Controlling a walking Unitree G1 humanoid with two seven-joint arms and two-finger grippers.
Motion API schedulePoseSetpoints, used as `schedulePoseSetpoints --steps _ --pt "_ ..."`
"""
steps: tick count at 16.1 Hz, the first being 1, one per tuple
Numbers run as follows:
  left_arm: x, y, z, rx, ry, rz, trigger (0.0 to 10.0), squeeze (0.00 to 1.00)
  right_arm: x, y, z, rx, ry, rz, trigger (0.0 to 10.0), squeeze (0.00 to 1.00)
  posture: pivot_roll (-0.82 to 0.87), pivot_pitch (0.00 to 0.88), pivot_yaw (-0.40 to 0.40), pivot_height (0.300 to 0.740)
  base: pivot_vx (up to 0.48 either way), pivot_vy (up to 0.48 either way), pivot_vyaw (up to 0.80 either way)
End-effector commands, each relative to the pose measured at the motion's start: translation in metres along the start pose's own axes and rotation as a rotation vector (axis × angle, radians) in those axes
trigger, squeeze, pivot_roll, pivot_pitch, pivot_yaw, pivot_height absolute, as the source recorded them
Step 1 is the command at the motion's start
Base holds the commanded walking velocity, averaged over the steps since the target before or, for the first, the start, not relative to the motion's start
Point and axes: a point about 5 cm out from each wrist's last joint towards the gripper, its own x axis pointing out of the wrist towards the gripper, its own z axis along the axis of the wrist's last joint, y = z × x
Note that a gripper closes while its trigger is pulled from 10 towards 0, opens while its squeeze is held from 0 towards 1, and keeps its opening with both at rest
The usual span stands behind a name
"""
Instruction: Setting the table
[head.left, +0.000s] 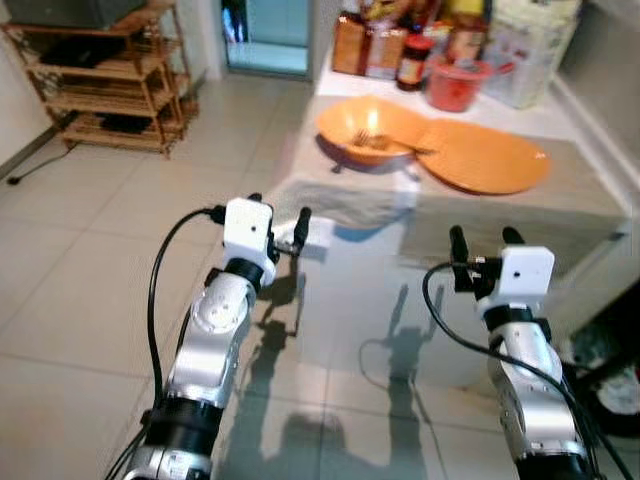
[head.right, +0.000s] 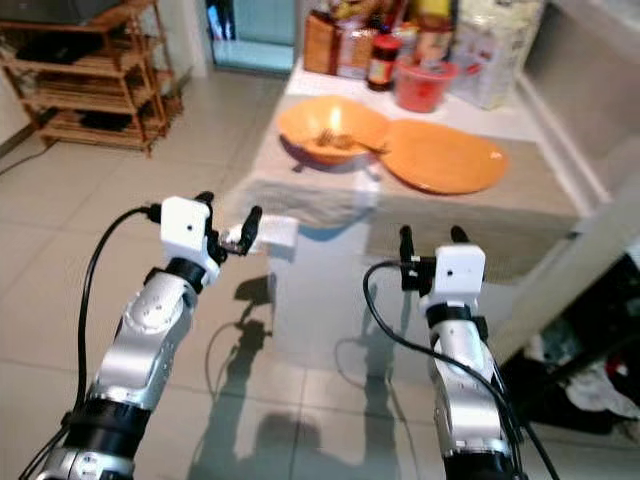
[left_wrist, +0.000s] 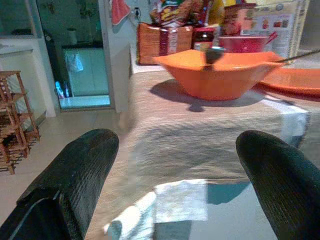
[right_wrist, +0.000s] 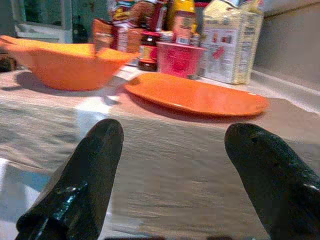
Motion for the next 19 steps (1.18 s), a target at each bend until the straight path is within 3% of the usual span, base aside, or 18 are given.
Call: schedulePoseSetpoints --steps 1,13,16,19 --pt "0.0014 -0.0056 -0.0001 0.002 0.003 -0.014 10.0 0.0 -0.001 -0.0066 0.0 -0.012 0.001 -0.019 10.0 0.0 -0.01 0.0 -0.018 0.74 0.0 -0.446 0.0" --pt "0.0023 -0.0038 -0.0014 0.027 0.011 0.003 10.0 0.0 -0.0003 -0.0052 -0.0012 -0.014 0.007 -0.014 10.0 0.0 -0.01 0.0 -0.018 0.74 0.02 -0.436 0.0" --pt "0.0035 -0.0035 -0.0015 0.02 0.014 0.007 10.0 0.0 -0.0003 -0.0051 -0.0012 -0.016 0.008 -0.013 10.0 0.0 -0.01 0.0 -0.016 0.74 0.0 0.0 0.0" --pt "0.0042 -0.004 0.0004 0.039 0.003 0.007 10.0 0.0 0.0015 -0.0036 0.0025 -0.014 -0.013 -0.009 10.0 0.0 -0.01 0.0 -0.016 0.74 0.451 0.0 0.0"
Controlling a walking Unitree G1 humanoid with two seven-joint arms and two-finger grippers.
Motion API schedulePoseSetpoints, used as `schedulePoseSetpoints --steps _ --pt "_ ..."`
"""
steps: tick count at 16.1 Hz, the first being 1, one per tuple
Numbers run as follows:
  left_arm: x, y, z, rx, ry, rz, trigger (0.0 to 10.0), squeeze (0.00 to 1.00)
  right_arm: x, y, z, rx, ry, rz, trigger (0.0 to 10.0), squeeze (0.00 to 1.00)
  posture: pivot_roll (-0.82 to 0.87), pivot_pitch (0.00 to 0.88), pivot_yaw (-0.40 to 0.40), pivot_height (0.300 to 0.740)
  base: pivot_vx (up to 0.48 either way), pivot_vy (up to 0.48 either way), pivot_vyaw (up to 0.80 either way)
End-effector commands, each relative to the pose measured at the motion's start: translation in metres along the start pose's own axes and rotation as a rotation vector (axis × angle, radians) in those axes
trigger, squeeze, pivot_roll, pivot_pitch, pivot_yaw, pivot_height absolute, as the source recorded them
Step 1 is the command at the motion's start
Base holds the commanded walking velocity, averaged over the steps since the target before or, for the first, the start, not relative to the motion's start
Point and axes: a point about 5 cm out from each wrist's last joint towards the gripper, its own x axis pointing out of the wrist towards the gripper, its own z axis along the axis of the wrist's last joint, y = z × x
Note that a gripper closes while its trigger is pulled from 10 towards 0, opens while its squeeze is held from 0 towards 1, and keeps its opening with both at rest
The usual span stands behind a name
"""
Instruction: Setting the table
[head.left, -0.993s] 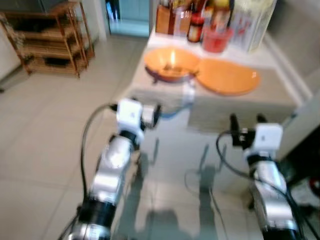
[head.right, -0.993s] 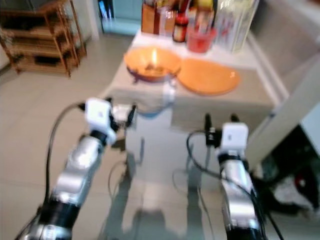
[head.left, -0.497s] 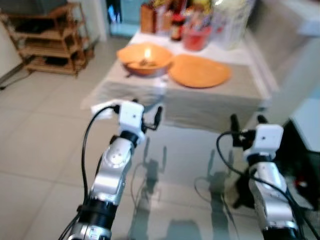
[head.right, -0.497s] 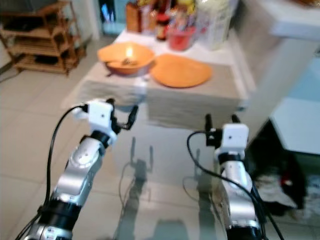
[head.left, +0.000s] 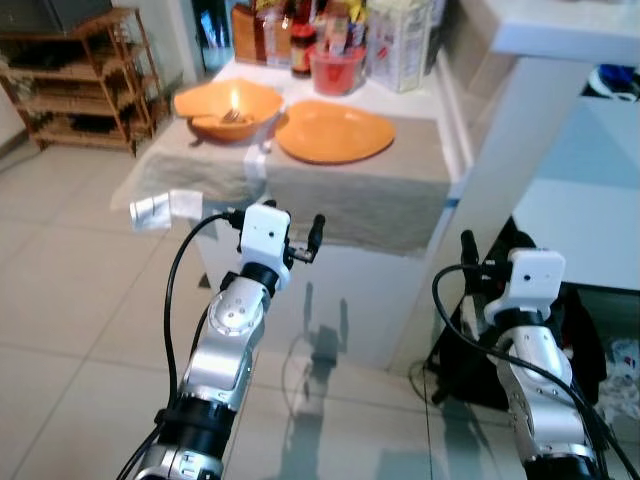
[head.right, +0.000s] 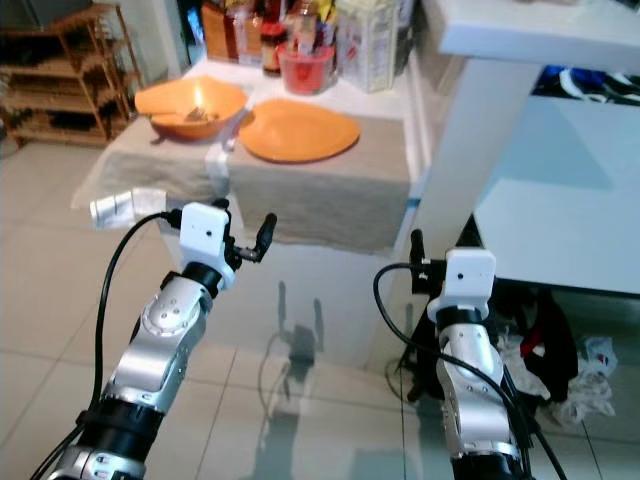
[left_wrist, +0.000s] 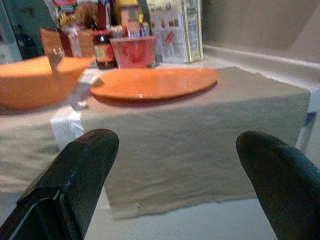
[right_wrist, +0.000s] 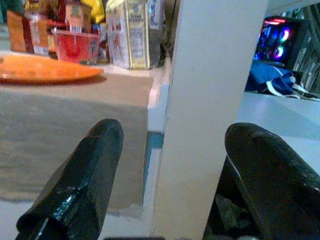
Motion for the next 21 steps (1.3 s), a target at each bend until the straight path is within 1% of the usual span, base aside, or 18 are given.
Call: schedulePoseSetpoints --steps 1,13,18,20,21 --pt "0.002 0.008 0.007 0.021 -0.025 0.022 10.0 0.0 0.004 0.005 0.006 0.007 -0.027 0.011 10.0 0.0 -0.01 0.0 -0.016 0.74 0.469 0.0 0.0" --pt "0.002 0.007 0.009 0.033 -0.041 -0.004 10.0 0.0 0.003 0.008 0.001 0.01 -0.009 0.021 10.0 0.0 0.0 0.0 -0.011 0.74 0.471 0.0 0.0" --pt "0.002 0.008 0.014 0.024 -0.06 0.0 10.0 0.0 0.003 0.012 0.002 0.024 -0.008 0.037 10.0 0.0 0.0 0.0 -0.008 0.74 0.0 0.0 0.0" --pt "0.004 0.008 0.021 0.024 -0.078 -0.008 10.0 0.0 0.011 0.014 0.008 0.09 -0.006 0.038 10.0 0.0 0.0 0.0 -0.001 0.74 0.0 0.0 0.0" --pt "0.004 0.009 0.023 0.024 -0.081 -0.009 10.0 0.0 0.013 0.014 0.01 0.101 -0.01 0.037 10.0 0.0 0.0 0.0 0.0 0.74 0.0 0.0 0.0"
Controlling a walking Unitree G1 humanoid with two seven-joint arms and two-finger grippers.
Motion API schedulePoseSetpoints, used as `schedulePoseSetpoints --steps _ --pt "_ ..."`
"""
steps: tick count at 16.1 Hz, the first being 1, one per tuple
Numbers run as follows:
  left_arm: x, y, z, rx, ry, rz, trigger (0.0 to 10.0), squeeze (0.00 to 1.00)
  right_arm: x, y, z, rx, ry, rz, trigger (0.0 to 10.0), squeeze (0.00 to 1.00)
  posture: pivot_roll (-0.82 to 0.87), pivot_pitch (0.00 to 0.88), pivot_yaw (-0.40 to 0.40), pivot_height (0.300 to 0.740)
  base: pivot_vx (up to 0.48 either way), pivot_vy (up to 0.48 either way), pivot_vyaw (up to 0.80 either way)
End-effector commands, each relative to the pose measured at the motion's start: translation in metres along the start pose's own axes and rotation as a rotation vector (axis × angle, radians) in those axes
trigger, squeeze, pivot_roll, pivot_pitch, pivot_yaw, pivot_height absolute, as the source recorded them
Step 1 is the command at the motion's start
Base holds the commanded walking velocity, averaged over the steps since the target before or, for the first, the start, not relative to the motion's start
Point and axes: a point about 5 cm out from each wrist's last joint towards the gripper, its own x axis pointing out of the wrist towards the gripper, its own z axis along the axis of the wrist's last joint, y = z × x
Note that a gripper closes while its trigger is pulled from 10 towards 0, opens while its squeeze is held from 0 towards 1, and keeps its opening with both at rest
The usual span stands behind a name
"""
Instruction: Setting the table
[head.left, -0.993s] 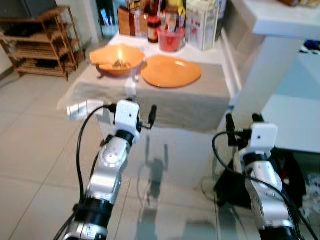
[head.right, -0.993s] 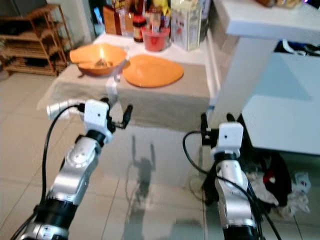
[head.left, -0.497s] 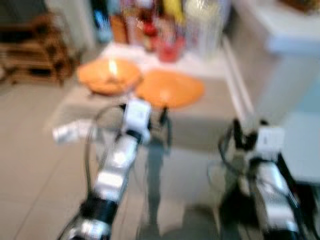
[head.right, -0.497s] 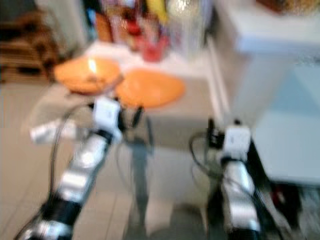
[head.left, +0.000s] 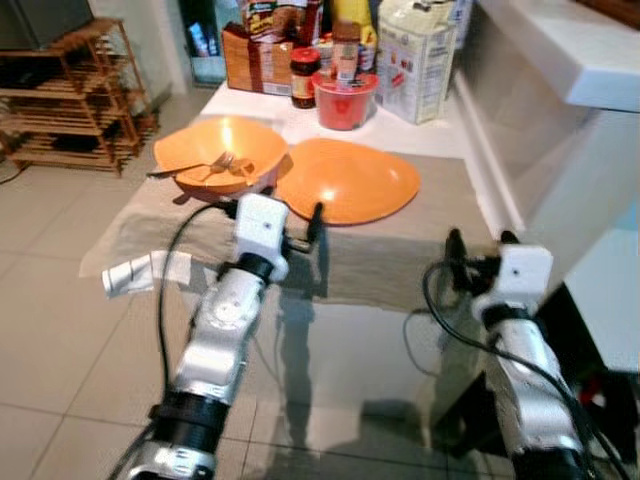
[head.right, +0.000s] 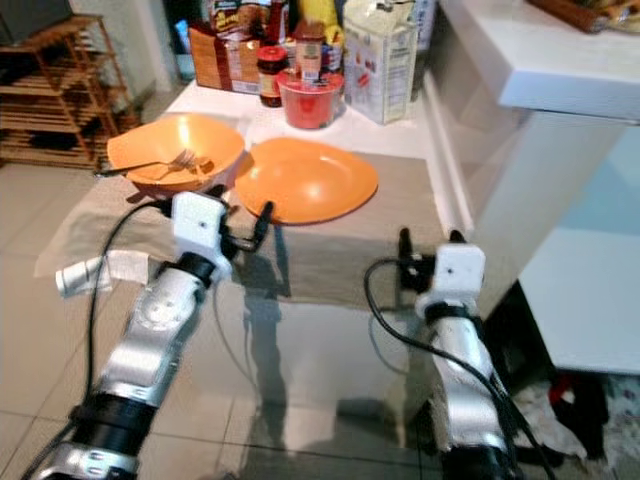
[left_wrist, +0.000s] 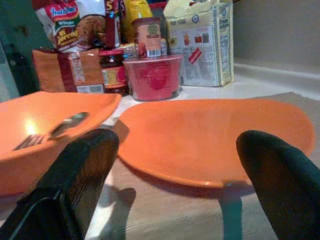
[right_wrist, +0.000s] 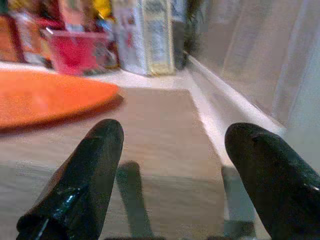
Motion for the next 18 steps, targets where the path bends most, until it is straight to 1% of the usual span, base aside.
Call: schedulePoseSetpoints --steps 1,2,4,5,6,7,9,12,15,18 --pt "0.005 0.001 0.012 0.001 -0.033 -0.006 10.0 0.0 0.012 0.001 0.01 0.033 -0.026 0.012 10.0 0.0 0.01 0.0 0.005 0.74 0.0 0.0 0.0" --pt "0.005 0.001 0.014 0.001 -0.039 -0.009 10.0 0.0 0.026 0.004 0.014 0.063 -0.027 0.026 10.0 0.0 0.02 0.0 0.002 0.74 0.0 0.0 0.0" --pt "0.004 0.001 0.016 0.002 -0.044 -0.008 10.0 0.0 0.034 0.007 0.015 0.097 -0.013 0.048 10.0 0.0 0.04 0.0 -0.005 0.74 0.0 0.0 0.0" --pt "0.002 0.002 0.019 0.003 -0.047 -0.006 10.0 0.0 0.042 0.011 0.014 0.164 0.013 0.069 10.0 0.0 0.06 0.0 -0.012 0.74 0.0 0.0 0.0" --pt "-0.002 0.005 0.021 0.008 -0.049 0.002 10.0 0.0 0.048 0.015 0.015 0.188 0.02 0.091 10.0 0.0 0.09 0.0 -0.021 0.74 0.0 0.0 0.0" --pt "-0.004 0.006 0.022 0.011 -0.047 0.005 10.0 0.0 0.051 0.017 0.015 0.202 0.023 0.099 10.0 0.0 0.1 0.0 -0.021 0.74 0.0 0.0 0.0" --pt "-0.012 0.011 0.024 0.034 -0.034 0.013 10.0 0.0 0.061 0.03 0.015 0.273 0.041 0.129 10.0 0.0 0.15 0.0 -0.028 0.74 0.0 0.0 0.0" --pt "-0.029 0.027 0.033 0.086 -0.017 0.038 10.0 0.0 0.077 0.056 0.019 0.373 0.059 0.18 10.0 0.0 0.26 0.0 -0.028 0.74 0.0 0.0 0.0" --pt "-0.04 0.036 0.04 0.115 -0.002 0.058 10.0 0.0 0.086 0.066 0.019 0.504 0.105 0.159 10.0 0.0 0.3 0.0 -0.026 0.74 0.0 0.0 0.0" --pt "-0.047 0.038 0.042 0.123 0.015 0.061 10.0 0.0 0.091 0.069 0.023 0.525 0.101 0.14 10.0 0.0 0.32 0.0 -0.025 0.74 0.0 0.0 0.0"
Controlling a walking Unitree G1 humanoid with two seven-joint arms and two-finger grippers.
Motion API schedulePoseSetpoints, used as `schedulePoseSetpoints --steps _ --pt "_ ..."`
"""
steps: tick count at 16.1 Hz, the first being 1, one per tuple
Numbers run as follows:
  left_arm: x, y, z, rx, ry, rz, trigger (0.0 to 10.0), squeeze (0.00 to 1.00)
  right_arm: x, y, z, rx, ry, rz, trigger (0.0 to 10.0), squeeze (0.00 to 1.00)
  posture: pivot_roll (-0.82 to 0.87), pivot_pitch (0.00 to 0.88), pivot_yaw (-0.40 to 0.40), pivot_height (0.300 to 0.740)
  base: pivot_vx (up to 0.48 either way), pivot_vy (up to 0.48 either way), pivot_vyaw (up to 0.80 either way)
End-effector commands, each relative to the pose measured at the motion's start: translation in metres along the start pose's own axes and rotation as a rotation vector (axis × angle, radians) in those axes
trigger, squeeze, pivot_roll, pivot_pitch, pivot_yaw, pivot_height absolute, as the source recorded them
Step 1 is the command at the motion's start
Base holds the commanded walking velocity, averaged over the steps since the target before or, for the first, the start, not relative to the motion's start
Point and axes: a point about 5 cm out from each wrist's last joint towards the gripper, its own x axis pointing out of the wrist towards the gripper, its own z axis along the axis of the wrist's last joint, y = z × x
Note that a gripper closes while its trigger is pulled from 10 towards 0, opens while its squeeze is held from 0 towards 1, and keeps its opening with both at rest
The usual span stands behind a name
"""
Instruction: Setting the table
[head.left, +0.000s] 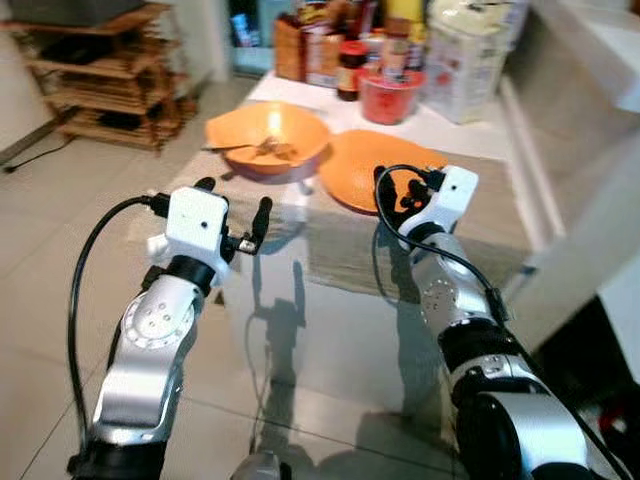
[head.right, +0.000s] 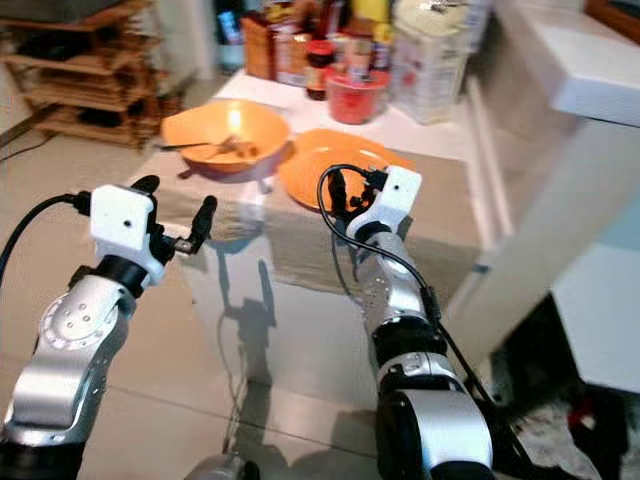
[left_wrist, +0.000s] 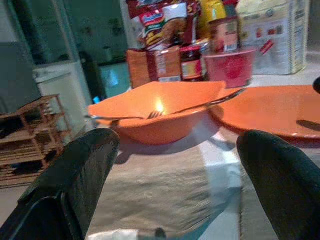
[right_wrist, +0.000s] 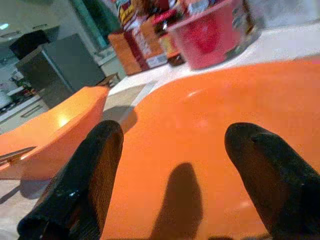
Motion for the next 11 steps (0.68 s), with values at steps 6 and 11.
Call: schedulePoseSetpoints --steps 6,11 --pt "0.0 -0.006 0.002 -0.002 0.026 -0.007 10.0 0.0 -0.004 -0.002 0.03 -0.302 -0.206 -0.013 10.0 0.0 0.27 0.0 -0.031 0.74 0.0 0.0 0.0" --pt "0.016 -0.016 -0.006 -0.014 0.034 -0.046 10.0 0.0 -0.041 -0.022 0.029 -0.537 -0.286 -0.103 10.0 0.0 0.18 0.0 -0.008 0.74 0.0 0.0 0.0"
